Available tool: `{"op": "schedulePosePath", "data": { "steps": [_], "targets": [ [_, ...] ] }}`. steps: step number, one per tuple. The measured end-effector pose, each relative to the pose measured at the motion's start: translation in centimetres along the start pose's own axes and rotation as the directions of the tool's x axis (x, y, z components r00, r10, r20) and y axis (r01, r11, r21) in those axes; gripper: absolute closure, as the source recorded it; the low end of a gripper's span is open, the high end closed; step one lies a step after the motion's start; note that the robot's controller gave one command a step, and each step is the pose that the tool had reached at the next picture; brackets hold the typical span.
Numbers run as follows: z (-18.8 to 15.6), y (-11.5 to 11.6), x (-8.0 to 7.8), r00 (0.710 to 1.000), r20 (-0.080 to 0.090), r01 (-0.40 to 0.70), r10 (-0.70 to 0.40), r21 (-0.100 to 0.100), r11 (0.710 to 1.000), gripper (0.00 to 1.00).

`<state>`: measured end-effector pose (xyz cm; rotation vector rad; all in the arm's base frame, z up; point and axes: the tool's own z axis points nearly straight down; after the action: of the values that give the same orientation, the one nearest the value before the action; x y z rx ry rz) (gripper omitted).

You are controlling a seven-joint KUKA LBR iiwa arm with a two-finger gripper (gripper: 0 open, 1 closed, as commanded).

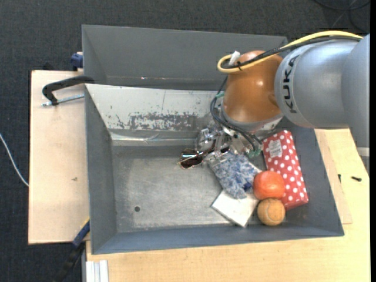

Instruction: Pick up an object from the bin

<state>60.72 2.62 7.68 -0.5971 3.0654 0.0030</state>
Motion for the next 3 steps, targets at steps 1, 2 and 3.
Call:
{"op": "schedulePosePath", "data": {
  "steps": [1,2,3],
  "targets": [
    [-7.6,0.0,-0.5,1.000,-0.004,-0.001,0.001,0.002,1.000,1.00],
    [-1.6,0.1,0.0,1.000,-0.021,-0.001,0.001,-0.005,1.000,1.00],
    [-8.5,0.0,-0.9,1.000,-0.006,-0.002,0.002,0.001,1.000,1.00]
  ]
}}
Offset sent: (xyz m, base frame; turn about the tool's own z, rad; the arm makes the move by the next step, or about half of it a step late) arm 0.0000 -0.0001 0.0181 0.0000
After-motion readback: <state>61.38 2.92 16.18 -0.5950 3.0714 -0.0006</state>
